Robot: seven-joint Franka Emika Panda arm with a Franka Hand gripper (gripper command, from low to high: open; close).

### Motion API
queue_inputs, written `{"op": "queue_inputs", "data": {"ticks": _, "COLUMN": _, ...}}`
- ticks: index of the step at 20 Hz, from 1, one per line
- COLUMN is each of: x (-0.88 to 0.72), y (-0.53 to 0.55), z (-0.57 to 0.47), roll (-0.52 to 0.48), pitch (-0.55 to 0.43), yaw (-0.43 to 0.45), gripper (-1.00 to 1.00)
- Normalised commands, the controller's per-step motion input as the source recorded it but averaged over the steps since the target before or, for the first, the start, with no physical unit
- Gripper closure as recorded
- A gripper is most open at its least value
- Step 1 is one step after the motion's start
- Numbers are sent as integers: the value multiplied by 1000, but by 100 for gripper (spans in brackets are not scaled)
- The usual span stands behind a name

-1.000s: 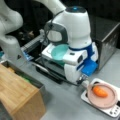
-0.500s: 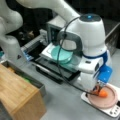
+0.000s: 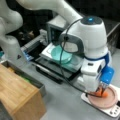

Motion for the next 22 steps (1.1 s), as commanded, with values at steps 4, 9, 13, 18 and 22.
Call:
{"op": "queue_inputs", "data": {"ticks": 4, "x": 297, "y": -75, "z": -63, "roll": 75, "pitch": 94, "yaw": -106, "gripper": -100}}
{"op": "queue_inputs", "data": {"ticks": 9, "x": 233, "y": -87, "z": -100, "roll": 57, "pitch": 68, "yaw": -132, "gripper": -100}}
{"op": "queue_inputs", "data": {"ticks": 13, "x": 174, "y": -105, "z": -95, "roll": 39, "pitch": 42, "yaw": -123, "gripper": -100}}
{"op": "queue_inputs", "data": {"ticks": 18, "x": 115, "y": -81, "z": -78, "roll": 22, "pitch": 12, "yaw": -115, "gripper": -100}}
{"op": "queue_inputs", "data": {"ticks": 22, "x": 13, "y": -70, "z": -42, "roll": 3, "pitch": 4, "yaw": -97, "gripper": -100}}
